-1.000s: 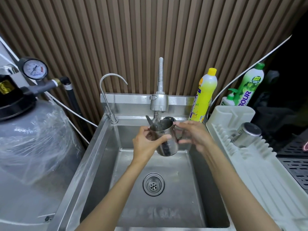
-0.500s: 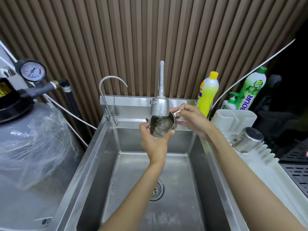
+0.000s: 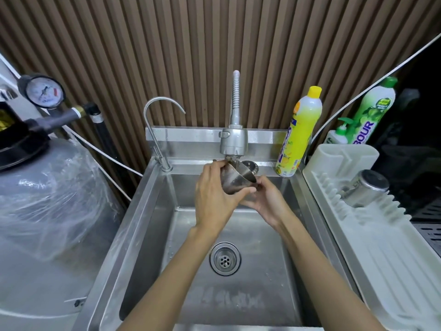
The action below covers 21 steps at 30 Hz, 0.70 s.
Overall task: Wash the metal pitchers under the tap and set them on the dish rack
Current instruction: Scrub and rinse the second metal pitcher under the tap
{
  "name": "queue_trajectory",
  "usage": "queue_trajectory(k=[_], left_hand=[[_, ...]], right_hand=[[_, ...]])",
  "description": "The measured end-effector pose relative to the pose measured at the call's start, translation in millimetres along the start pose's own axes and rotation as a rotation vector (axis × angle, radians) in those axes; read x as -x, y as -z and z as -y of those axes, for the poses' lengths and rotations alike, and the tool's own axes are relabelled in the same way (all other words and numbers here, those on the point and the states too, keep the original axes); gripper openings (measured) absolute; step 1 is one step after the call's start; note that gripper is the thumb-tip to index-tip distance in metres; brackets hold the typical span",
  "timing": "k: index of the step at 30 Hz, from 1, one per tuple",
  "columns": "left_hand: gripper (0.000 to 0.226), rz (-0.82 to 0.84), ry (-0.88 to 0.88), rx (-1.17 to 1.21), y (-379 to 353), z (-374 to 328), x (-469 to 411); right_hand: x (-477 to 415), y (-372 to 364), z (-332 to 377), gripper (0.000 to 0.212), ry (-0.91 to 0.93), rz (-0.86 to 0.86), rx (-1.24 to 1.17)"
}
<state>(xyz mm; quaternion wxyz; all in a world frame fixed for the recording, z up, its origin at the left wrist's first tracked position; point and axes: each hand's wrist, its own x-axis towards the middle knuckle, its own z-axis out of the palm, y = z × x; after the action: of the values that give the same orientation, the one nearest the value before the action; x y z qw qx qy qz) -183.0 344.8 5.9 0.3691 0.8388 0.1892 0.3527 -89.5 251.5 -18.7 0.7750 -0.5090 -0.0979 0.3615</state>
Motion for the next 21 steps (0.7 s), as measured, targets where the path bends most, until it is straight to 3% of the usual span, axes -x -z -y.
queue_trajectory(k=[7,12,16,21], left_hand=[[0.059,0.112,0.427,0.205,-16,4,15],[0.049,0.119,0.529,0.396,-36,2,26],[0.057,0.016,0.536,0.480,-48,-4,19],[0.067,-0.137,0.369,0.431,-42,8,6]], right_hand=[[23,0,51,0.019,-0.011,-0.235,0.703],[13,-12,86,0.026,0.080,-0.222,1.340],[2,-15,93,0.032,0.265,-0.191,1.273],[-10,-12,71,0.025,0.389,-0.090,0.926]])
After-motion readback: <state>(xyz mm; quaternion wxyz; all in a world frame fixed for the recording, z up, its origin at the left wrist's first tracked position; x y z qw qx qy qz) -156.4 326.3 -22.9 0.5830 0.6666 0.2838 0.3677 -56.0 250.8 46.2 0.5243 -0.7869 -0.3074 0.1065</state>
